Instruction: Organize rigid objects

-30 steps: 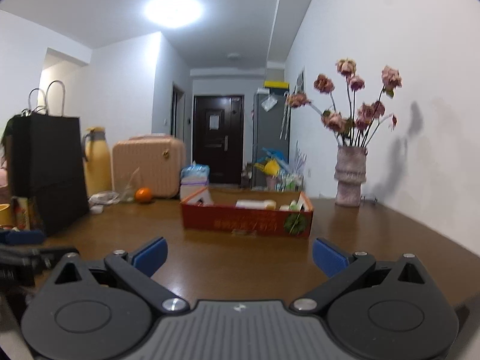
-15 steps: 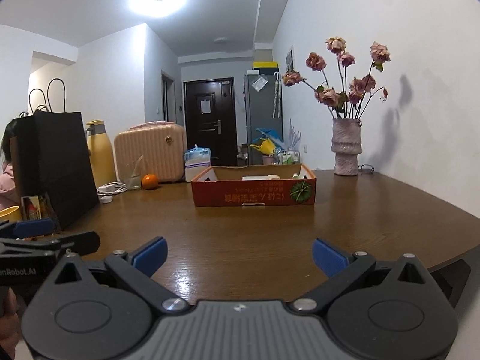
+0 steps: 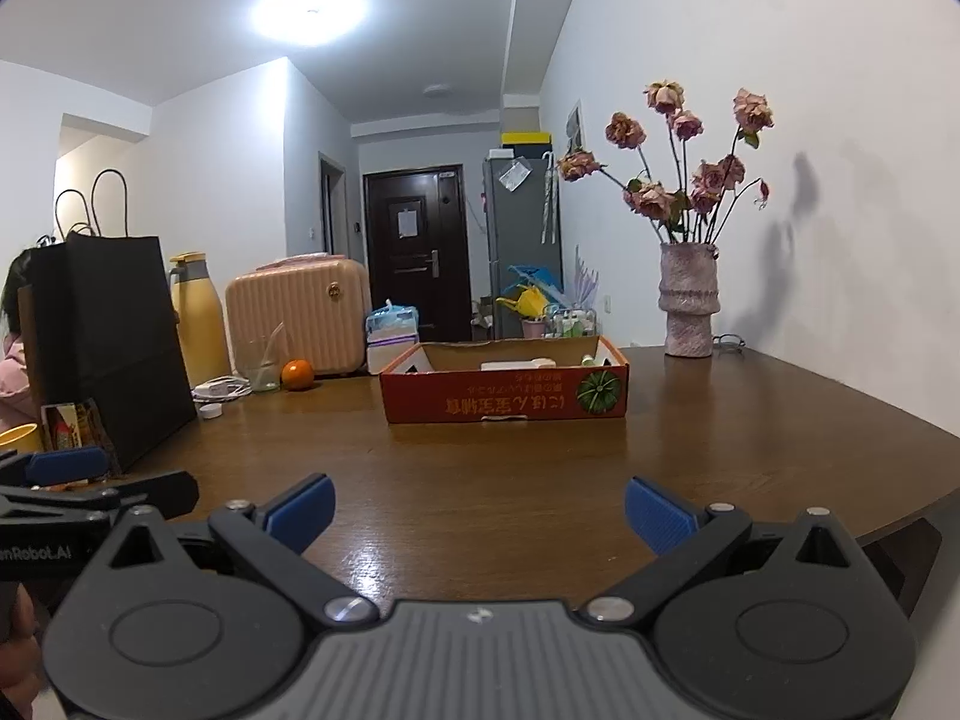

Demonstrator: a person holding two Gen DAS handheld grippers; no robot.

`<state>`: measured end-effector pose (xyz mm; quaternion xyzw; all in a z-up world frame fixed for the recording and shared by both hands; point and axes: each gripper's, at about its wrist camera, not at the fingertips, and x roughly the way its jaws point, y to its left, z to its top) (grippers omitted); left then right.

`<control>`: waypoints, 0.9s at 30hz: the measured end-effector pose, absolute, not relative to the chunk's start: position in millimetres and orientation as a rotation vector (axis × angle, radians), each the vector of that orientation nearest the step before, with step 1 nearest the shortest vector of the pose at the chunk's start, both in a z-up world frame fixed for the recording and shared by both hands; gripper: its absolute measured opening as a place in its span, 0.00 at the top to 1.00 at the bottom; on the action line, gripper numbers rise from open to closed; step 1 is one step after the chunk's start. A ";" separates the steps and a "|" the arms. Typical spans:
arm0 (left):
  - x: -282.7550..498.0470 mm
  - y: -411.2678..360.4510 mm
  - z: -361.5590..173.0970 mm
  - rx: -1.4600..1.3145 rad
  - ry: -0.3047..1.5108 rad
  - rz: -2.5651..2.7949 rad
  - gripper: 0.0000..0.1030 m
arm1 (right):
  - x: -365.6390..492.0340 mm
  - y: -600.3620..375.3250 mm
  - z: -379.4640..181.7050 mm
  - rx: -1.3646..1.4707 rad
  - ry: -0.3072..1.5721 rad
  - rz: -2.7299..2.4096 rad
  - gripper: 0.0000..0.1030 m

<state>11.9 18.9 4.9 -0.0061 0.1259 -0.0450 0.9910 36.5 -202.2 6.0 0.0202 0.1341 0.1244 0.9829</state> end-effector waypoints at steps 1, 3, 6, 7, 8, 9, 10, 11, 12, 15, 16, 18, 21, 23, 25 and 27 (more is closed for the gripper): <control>12.1 18.8 5.0 -0.012 0.252 -0.092 0.00 | 36.1 -202.2 5.5 0.042 0.269 0.255 0.00; 11.1 18.8 5.3 -0.010 0.248 -0.092 0.00 | 36.5 -202.2 4.9 0.045 0.271 0.261 0.00; 9.8 19.2 6.6 -0.010 0.235 -0.088 0.00 | 37.1 -201.9 5.1 0.046 0.270 0.261 0.00; 9.2 19.5 7.2 -0.008 0.224 -0.084 0.00 | 36.7 -202.0 5.2 0.047 0.267 0.261 0.00; 7.7 19.0 8.6 -0.004 0.211 -0.082 0.00 | 36.6 -202.1 5.5 0.048 0.262 0.261 0.00; 7.2 18.1 9.6 -0.001 0.203 -0.082 0.00 | 36.5 -202.2 6.2 0.048 0.258 0.260 0.00; 6.8 17.5 10.2 0.001 0.199 -0.085 0.00 | 36.0 -202.4 6.2 0.048 0.254 0.260 0.00; 6.8 17.0 10.7 0.002 0.200 -0.089 0.00 | 36.0 -202.3 6.4 0.049 0.251 0.261 0.00; 6.8 16.8 10.9 0.002 0.201 -0.090 0.00 | 35.0 -202.4 7.1 0.050 0.249 0.262 0.00; 6.2 16.3 13.0 0.000 0.188 -0.089 0.00 | 34.2 -203.1 10.2 0.046 0.241 0.263 0.00; 6.1 16.3 14.0 -0.001 0.183 -0.089 0.00 | 33.7 -203.4 11.4 0.043 0.233 0.259 0.00; 4.9 16.3 15.8 0.001 0.173 -0.090 0.00 | 31.9 -204.4 13.8 0.041 0.222 0.253 0.00; 4.1 15.5 18.5 0.006 0.157 -0.092 0.00 | 30.0 -205.7 16.8 0.045 0.205 0.251 0.00; 3.3 14.8 18.9 0.010 0.153 -0.093 0.00 | 29.3 -206.2 17.5 0.049 0.198 0.247 0.00; 3.0 14.4 19.8 0.013 0.149 -0.093 0.00 | 28.4 -207.4 18.3 0.055 0.193 0.243 0.00; 3.0 14.6 19.9 0.013 0.147 -0.091 0.00 | 28.6 -208.3 18.8 0.058 0.191 0.242 0.00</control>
